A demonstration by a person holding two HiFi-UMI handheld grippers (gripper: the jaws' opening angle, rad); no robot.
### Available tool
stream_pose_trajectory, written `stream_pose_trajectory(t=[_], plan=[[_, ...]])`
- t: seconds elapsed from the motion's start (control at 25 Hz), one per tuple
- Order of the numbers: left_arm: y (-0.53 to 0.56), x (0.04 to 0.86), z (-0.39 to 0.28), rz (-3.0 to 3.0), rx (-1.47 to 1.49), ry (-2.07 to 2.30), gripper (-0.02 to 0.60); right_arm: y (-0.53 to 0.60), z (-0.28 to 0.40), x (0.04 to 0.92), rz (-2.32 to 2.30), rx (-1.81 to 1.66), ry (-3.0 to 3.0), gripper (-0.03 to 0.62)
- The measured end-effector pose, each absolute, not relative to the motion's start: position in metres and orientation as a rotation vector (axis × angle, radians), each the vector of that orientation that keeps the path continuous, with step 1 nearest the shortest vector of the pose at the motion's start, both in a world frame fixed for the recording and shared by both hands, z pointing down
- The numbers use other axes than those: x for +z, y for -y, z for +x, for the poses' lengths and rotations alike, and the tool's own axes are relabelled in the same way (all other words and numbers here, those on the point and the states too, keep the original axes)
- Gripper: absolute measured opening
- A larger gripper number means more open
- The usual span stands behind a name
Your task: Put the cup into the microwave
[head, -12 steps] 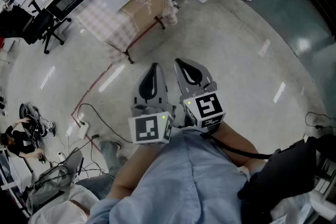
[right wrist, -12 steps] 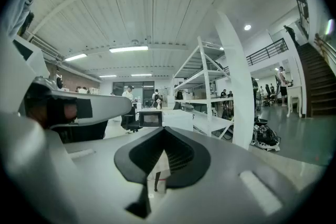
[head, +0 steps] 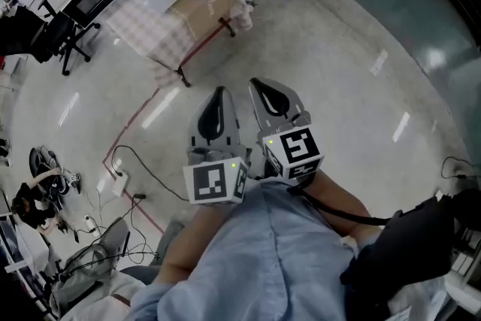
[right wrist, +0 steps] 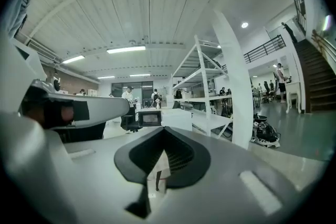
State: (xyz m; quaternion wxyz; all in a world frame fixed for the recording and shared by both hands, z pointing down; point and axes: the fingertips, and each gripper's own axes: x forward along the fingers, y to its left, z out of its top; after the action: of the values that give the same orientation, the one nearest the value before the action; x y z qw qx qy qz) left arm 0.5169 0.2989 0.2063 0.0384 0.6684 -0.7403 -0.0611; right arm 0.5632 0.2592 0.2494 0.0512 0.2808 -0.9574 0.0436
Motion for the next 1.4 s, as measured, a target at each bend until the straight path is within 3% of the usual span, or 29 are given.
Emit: stream_pose_trajectory(t=[0.72,1.4], plan=[[-0.276,0.223,0.545,1.931,-0.129,2.324,0.008,-0.235,0.587,0.255,0.72,0.186,2.986,0.0],[-0.196,0.238,0.457,1.934,-0.136,2.299,0.008,-0.158,0.504,0.294,0.743,0.277,2.867,0.0]])
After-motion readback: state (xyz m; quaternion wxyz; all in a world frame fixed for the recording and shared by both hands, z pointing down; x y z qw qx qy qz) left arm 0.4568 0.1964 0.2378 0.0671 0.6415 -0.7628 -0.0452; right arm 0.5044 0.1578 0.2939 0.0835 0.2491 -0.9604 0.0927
